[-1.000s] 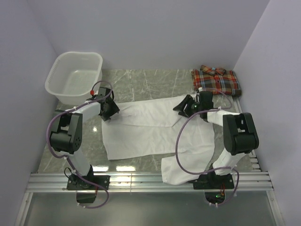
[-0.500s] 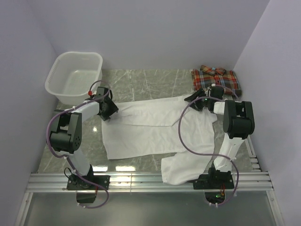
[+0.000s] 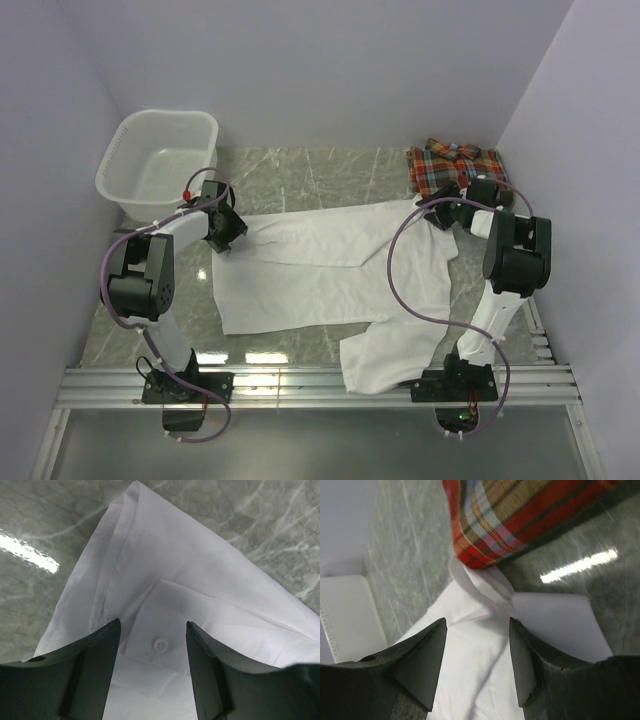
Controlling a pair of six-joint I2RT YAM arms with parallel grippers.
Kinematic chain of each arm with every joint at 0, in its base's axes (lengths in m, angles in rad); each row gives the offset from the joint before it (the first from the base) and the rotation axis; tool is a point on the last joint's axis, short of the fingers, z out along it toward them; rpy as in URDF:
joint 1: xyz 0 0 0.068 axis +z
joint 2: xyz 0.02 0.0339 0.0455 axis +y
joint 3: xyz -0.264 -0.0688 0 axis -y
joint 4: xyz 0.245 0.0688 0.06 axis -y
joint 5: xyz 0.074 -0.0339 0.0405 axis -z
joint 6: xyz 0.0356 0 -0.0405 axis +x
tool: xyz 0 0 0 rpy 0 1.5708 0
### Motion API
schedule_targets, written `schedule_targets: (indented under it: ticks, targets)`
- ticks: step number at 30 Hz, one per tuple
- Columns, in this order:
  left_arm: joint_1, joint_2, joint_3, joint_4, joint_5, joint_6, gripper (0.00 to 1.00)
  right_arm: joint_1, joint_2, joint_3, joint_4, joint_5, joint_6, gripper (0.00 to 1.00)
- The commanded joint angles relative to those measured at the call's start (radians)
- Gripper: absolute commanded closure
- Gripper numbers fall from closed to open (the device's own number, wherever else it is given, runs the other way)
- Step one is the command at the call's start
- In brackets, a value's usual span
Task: Fold and stack the long sleeve shirts
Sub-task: Fold the shirt
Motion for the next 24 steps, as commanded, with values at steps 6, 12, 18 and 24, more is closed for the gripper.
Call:
schedule_targets:
  ticks: [6,12,18,24]
  targets:
    - [0.050,0.082,0.013,-0.125,-0.087,0.023,0.37,-0.005,-0.105,-0.162,-0.102,0.096,0.002,0.41]
    - [0.057,0.117,0.050,-0.129,-0.087,0.030,0.37,-0.015,-0.161,-0.180,-0.218,0.231,0.010,0.41]
    - [0.060,0.158,0.145,-0.148,-0.087,0.042,0.38,-0.081,-0.178,-0.170,-0.227,0.254,0.034,0.41]
    - [0.062,0.145,0.157,-0.137,-0.065,0.054,0.37,-0.091,-0.235,-0.138,-0.212,0.224,-0.019,0.41]
